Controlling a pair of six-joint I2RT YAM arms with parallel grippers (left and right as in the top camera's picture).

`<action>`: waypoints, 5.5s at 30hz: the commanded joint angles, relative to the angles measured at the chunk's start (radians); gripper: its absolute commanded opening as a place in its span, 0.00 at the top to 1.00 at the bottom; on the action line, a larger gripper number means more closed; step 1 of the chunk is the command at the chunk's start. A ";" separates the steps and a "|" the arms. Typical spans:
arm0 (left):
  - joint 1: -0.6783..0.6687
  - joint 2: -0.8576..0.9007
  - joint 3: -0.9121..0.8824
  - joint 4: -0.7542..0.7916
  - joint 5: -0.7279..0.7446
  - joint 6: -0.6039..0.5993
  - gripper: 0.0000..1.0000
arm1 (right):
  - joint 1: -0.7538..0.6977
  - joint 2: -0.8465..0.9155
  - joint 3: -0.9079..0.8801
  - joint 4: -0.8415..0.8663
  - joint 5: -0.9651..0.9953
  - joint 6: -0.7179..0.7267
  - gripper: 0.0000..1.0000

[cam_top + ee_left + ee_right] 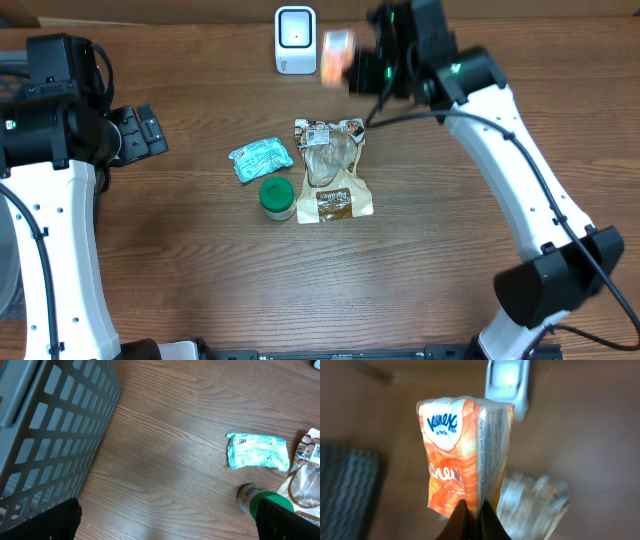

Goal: Scan the item barcode
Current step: 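Lift the orange pack with the right gripper and hold it at the scanner, then carry the orange pack right and drop it near the blue pack, then reach the right gripper to the clear mushroom bag and grasp its edge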

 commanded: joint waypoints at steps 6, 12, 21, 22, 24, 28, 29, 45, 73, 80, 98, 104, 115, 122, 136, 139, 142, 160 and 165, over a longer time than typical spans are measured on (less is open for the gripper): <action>0.003 0.002 0.003 0.000 -0.009 -0.014 0.00 | 0.133 0.269 0.171 0.378 0.720 -0.469 0.96; 0.003 0.002 0.002 0.000 -0.009 -0.014 0.00 | 0.186 0.465 0.171 0.727 0.835 -0.967 0.96; 0.003 0.002 0.002 0.000 -0.009 -0.014 0.00 | 0.179 0.617 0.171 0.887 0.902 -1.249 0.96; 0.003 0.002 0.003 0.000 -0.009 -0.014 0.00 | 0.175 0.619 0.171 0.887 0.895 -1.250 0.96; 0.003 0.002 0.002 0.000 -0.009 -0.014 0.00 | 0.168 0.626 0.171 0.886 0.874 -1.250 0.96; 0.003 0.002 0.002 0.000 -0.009 -0.014 0.00 | 0.165 0.637 0.171 0.884 0.845 -1.249 0.96; 0.003 0.002 0.002 0.000 -0.009 -0.014 0.00 | 0.165 0.642 0.171 0.877 0.832 -1.250 0.96; 0.003 0.002 0.002 0.000 -0.009 -0.014 0.00 | 0.169 0.666 0.171 0.861 0.791 -1.249 0.96; 0.003 0.002 0.002 0.000 -0.009 -0.014 0.00 | 0.115 0.058 0.171 -0.169 0.459 -0.264 0.96; 0.003 0.002 0.002 0.000 -0.009 -0.014 0.00 | -0.128 0.015 0.140 -0.505 0.266 -0.110 0.96; 0.003 0.002 0.002 0.000 -0.009 -0.014 0.00 | -0.665 0.015 -0.445 -0.198 0.126 -0.016 0.96; 0.003 0.002 0.002 0.000 -0.009 -0.014 0.00 | -0.734 0.015 -0.503 -0.163 0.126 0.006 0.93; 0.003 0.002 0.002 0.000 -0.009 -0.014 0.00 | -0.736 0.011 -0.418 -0.230 0.023 0.008 0.60; 0.003 0.002 0.002 0.000 -0.009 -0.014 0.00 | -0.660 -0.003 -0.254 -0.332 -0.113 -0.088 0.58; 0.003 0.002 0.002 0.000 -0.009 -0.014 0.00 | -0.281 0.001 -0.355 -0.140 -0.225 -0.140 0.21; 0.003 0.002 0.002 0.000 -0.009 -0.014 0.00 | -0.220 0.003 -0.418 -0.063 -0.225 -0.085 0.16; 0.003 0.002 0.002 0.000 -0.009 -0.014 0.00 | -0.174 0.003 -0.492 0.018 -0.222 -0.034 0.16; 0.003 0.002 0.002 0.000 -0.009 -0.014 0.01 | 0.036 0.068 -0.723 0.375 -0.186 0.213 0.20; 0.003 0.002 0.002 0.000 -0.009 -0.014 0.00 | 0.042 0.162 -0.723 0.420 -0.201 0.332 0.24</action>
